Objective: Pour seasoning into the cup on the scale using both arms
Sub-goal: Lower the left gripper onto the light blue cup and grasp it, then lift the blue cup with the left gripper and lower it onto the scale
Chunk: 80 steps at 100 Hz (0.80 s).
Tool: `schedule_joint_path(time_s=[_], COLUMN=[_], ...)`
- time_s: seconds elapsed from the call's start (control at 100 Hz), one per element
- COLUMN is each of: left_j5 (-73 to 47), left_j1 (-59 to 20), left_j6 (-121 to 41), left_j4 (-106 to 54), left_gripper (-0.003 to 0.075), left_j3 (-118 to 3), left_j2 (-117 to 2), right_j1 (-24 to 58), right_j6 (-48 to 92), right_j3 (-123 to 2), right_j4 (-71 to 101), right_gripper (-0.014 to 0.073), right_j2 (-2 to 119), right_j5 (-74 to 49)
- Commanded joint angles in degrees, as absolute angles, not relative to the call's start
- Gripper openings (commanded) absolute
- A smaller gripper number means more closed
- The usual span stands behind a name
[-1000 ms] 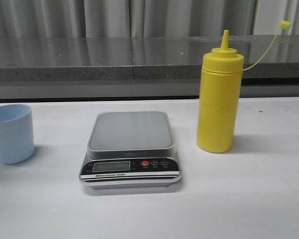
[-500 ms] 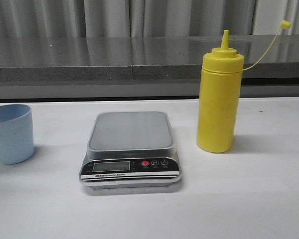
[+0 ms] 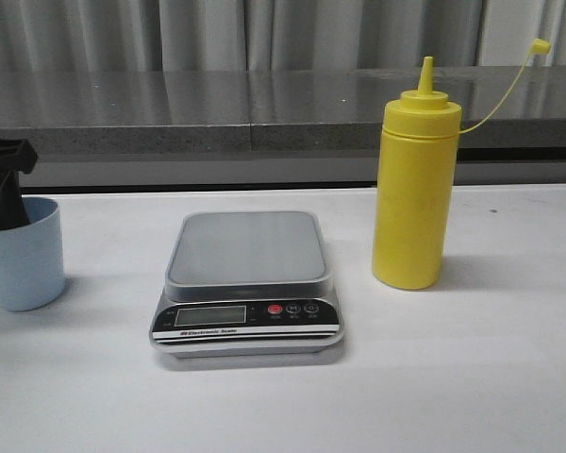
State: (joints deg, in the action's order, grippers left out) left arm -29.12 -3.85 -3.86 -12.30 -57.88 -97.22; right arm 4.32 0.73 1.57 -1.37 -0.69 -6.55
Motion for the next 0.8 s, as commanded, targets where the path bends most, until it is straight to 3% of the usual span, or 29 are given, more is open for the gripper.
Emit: schedule_joint_path(time_s=[0.0, 0.12, 0.27, 0.53, 0.79], left_j5=[-26.64, -26.64, -26.64, -30.58, -41.71], left_j1=[-4.55, -4.55, -4.55, -4.76, -7.97], left_j6=[-3.8, -3.8, -3.8, -3.8, -3.92], left_j4=[-13.02, -13.02, -13.02, -13.02, -13.12], left_gripper=[0.0359, 0.0217, -0.0021, -0.002, -0.002], left_j3=[-59.54, -59.54, -59.54, -60.78, -70.81], left_j2=[-95.92, -96.67, -96.72, -95.18, -93.36], right_j1=[4.06, 4.06, 4.06, 4.06, 4.06], right_j6=[0.89, 0.89, 0.89, 0.89, 0.89], right_j3=[0.3, 0.3, 0.3, 0.3, 0.3], right_j4=[-2.01, -2.01, -2.01, -2.01, -2.01], right_gripper=[-0.0067, -0.0067, -0.0067, -0.0067, -0.0067], right_j2=[-1.72, -1.72, -1.72, -1.72, -1.72], right_j5=[-2.25, -2.25, -2.25, -2.25, -2.25])
